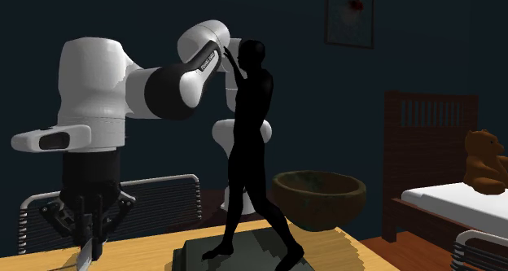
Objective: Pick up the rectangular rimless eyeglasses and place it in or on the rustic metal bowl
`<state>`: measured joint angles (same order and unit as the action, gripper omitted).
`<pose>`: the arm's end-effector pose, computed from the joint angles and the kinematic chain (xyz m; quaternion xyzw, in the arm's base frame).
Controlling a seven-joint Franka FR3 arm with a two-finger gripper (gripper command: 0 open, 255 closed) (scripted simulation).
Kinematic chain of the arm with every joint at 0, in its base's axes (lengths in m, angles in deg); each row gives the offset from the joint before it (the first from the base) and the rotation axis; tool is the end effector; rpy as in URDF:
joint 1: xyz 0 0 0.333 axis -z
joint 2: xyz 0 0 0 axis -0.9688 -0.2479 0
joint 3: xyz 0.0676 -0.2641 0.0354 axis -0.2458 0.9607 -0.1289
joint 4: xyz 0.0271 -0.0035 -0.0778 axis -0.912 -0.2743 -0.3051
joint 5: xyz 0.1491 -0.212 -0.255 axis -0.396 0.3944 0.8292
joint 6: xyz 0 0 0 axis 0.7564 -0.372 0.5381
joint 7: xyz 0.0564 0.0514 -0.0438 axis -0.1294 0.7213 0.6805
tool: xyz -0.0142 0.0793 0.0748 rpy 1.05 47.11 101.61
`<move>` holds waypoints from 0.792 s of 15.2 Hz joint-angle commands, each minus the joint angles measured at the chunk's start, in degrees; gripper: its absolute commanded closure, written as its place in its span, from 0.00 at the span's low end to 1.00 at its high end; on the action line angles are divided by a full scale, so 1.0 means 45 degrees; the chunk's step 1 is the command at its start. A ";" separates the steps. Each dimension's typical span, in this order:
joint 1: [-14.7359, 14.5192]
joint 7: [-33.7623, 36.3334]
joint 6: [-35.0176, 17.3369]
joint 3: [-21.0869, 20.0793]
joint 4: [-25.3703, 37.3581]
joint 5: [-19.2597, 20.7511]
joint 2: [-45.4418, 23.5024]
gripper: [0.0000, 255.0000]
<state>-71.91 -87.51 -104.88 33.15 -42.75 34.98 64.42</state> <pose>0.5527 -0.1814 0.3067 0.9887 0.1489 0.0176 0.0085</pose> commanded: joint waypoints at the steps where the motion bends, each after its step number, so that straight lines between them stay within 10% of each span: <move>1: -0.0009 0.0024 0.0144 0.0017 0.0053 0.0038 0.0087 1.00; 12: -0.0099 0.0257 0.1773 0.0138 0.0832 0.0391 0.0974 1.00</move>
<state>-72.36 -86.38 -97.53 33.71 -39.32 36.63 68.50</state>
